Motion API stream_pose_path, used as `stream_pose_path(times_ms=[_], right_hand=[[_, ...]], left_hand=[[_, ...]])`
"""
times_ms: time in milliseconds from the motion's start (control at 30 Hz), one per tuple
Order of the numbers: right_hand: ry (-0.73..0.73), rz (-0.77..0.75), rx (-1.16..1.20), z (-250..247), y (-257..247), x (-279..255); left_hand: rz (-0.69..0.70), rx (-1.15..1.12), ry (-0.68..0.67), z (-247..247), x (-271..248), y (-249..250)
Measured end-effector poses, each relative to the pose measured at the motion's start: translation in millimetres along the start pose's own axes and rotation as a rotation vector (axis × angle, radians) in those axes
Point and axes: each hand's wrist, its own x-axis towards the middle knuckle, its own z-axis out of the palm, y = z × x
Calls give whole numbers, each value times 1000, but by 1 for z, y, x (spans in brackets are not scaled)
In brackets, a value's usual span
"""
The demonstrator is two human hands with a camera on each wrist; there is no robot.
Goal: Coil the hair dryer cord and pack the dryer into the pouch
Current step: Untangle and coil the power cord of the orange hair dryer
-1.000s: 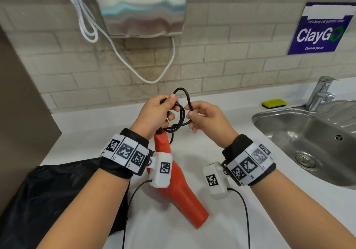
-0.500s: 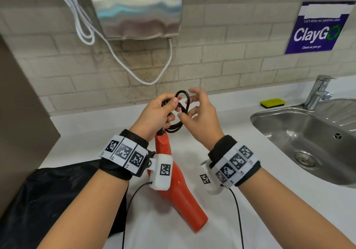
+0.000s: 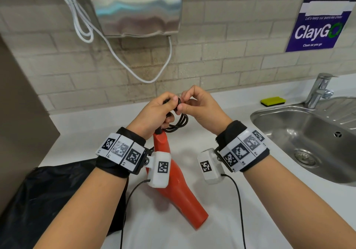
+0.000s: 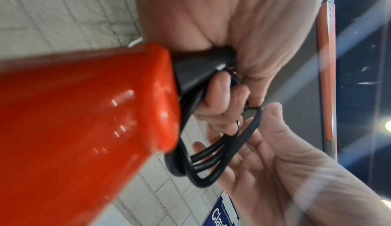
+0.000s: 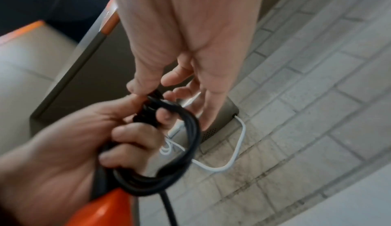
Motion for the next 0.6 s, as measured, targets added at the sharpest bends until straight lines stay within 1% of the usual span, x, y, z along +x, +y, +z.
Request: stream_pose_path(times_ms=[200, 267, 400, 467, 600], right_hand=[[5, 6, -95, 1, 13, 4], [-53, 40, -120, 3, 19, 3], [-293, 222, -207, 5, 36, -9], [-325, 289, -226, 4, 42, -14], [-313, 326, -184, -2, 50, -18]], left_hand=[[5, 5, 15, 3, -1, 1], [5, -9, 13, 3, -1, 1], [8, -25, 25, -1, -5, 1], [4, -26, 37, -4, -6, 0], [-11, -36, 51, -10, -9, 0]])
